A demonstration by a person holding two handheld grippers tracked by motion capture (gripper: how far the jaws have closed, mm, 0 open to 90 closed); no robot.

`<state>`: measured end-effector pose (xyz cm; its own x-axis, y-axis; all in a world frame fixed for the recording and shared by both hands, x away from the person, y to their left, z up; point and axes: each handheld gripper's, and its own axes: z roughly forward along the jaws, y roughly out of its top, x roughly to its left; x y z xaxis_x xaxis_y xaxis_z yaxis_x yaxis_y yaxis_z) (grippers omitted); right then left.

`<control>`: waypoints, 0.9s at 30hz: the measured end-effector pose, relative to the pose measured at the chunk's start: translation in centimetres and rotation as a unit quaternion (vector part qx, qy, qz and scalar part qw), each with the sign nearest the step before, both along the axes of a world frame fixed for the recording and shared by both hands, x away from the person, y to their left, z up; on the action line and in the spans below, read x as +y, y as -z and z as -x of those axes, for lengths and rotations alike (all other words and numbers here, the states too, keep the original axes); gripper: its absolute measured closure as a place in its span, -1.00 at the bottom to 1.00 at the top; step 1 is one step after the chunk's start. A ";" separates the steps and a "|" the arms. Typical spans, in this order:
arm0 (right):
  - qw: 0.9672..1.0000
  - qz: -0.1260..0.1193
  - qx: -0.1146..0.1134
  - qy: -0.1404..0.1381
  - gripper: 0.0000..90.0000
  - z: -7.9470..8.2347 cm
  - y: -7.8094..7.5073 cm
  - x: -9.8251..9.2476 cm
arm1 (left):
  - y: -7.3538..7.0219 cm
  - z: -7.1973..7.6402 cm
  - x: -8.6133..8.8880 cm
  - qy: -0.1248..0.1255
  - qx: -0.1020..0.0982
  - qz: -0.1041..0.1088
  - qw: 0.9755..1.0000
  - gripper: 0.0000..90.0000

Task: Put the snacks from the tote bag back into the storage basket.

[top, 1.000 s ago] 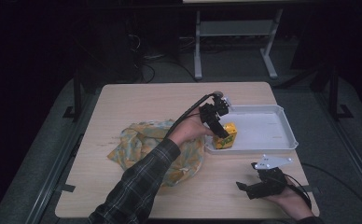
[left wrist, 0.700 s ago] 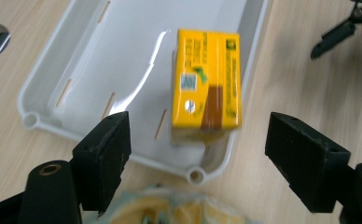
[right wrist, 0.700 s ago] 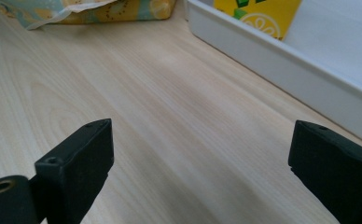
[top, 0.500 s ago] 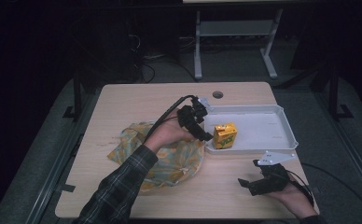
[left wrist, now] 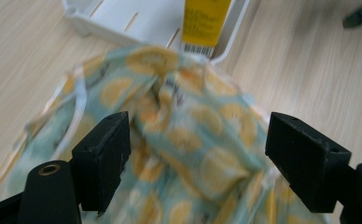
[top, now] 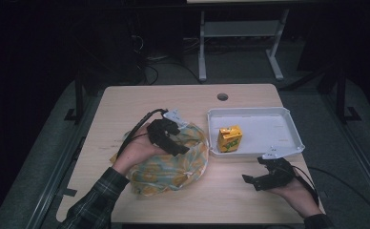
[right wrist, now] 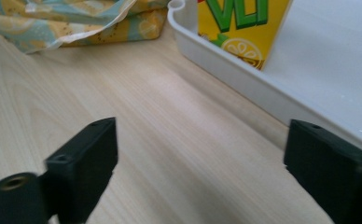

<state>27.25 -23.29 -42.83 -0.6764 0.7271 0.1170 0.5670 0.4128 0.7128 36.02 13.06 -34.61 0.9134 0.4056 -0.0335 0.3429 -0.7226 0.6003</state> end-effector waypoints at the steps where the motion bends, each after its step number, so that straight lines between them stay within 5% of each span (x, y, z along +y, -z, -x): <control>1: 1.000 -0.001 -0.002 0.000 -0.70 -0.2 -0.1 -0.1 | 0.0 0.2 0.5 -0.001 -0.001 -0.002 1.000 -0.51; 8: 1.000 -0.011 0.000 0.009 -0.22 -1.5 -1.5 -0.7 | 0.9 1.9 4.7 -0.027 -0.001 0.008 1.000 -0.52; 16: 1.000 -0.005 0.005 0.030 0.67 -3.7 -2.3 -1.6 | 2.5 3.8 9.0 -0.060 0.001 0.023 0.998 -0.51; 22: 0.999 -0.003 0.013 0.038 0.99 -5.2 -2.6 -1.7 | 3.9 5.2 11.2 -0.077 0.005 0.028 0.997 -0.52; 27: 0.999 -0.001 0.018 0.038 0.99 -6.8 -2.7 -1.5 | 4.4 6.9 13.1 -0.097 -0.003 0.028 0.995 -0.52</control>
<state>34.07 -24.78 -40.14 -0.6146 0.7761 0.1412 0.6222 0.3668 0.6916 29.13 26.15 -39.02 0.8183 0.5721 -0.0555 0.4691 -0.6089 0.6397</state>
